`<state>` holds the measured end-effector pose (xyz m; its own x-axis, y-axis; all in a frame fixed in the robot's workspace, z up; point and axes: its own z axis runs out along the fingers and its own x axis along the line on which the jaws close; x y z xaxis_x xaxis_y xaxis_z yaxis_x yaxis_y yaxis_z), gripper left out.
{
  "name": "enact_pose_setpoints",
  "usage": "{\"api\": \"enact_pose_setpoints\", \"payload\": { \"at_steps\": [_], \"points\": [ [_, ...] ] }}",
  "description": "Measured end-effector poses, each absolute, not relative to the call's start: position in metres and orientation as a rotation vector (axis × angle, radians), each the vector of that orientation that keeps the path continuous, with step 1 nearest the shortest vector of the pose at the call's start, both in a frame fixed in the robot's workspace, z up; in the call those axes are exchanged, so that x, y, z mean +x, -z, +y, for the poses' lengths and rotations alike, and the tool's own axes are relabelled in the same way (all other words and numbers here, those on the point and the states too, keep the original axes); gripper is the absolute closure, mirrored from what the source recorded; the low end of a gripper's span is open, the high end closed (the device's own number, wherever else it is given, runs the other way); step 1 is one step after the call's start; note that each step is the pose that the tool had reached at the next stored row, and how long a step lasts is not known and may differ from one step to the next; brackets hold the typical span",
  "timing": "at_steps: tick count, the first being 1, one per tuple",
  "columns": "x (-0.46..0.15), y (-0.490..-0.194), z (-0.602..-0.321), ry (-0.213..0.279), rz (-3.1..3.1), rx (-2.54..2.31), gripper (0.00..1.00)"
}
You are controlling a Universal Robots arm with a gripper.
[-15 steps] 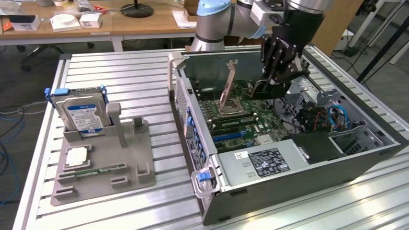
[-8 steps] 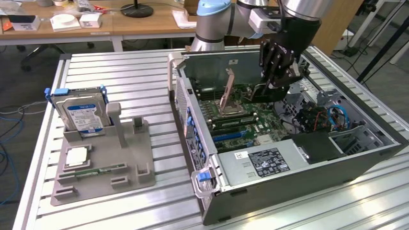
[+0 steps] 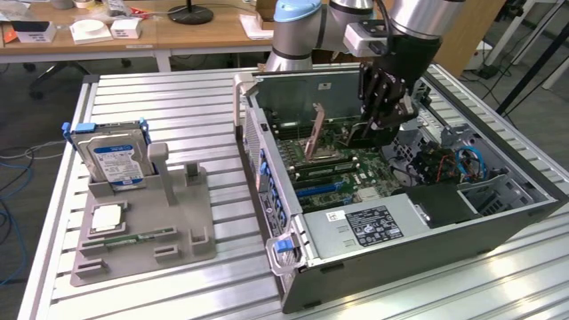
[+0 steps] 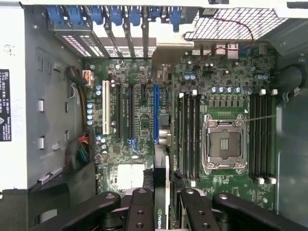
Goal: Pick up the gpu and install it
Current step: 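Insert the gpu into the slot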
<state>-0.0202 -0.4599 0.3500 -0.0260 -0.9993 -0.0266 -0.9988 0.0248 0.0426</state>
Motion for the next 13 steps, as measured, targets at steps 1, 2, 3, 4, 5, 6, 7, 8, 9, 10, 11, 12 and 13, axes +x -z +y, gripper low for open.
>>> {"api": "enact_pose_setpoints", "payload": {
  "at_steps": [1,2,3,4,5,6,7,8,9,10,11,12,13],
  "points": [
    [-0.020,-0.349,-0.460,0.077,-2.239,2.187,0.74],
    [-0.020,-0.347,-0.460,0.077,-2.237,2.189,0.74],
    [-0.020,-0.346,-0.460,0.077,-2.235,2.191,0.74],
    [-0.020,-0.345,-0.460,0.077,-2.232,2.194,0.74],
    [-0.020,-0.343,-0.460,0.076,-2.230,2.197,0.74],
    [-0.020,-0.342,-0.460,0.076,-2.228,2.199,0.74],
    [-0.020,-0.340,-0.460,0.076,-2.225,2.201,0.74],
    [-0.020,-0.339,-0.460,0.076,-2.224,2.204,0.74],
    [-0.020,-0.338,-0.460,0.076,-2.222,2.205,0.74],
    [-0.020,-0.337,-0.460,0.075,-2.220,2.207,0.74],
    [-0.020,-0.337,-0.460,0.075,-2.219,2.208,0.74],
    [-0.020,-0.337,-0.460,0.075,-2.219,2.208,0.74],
    [-0.020,-0.337,-0.460,0.075,-2.219,2.208,0.74]
  ]
}}
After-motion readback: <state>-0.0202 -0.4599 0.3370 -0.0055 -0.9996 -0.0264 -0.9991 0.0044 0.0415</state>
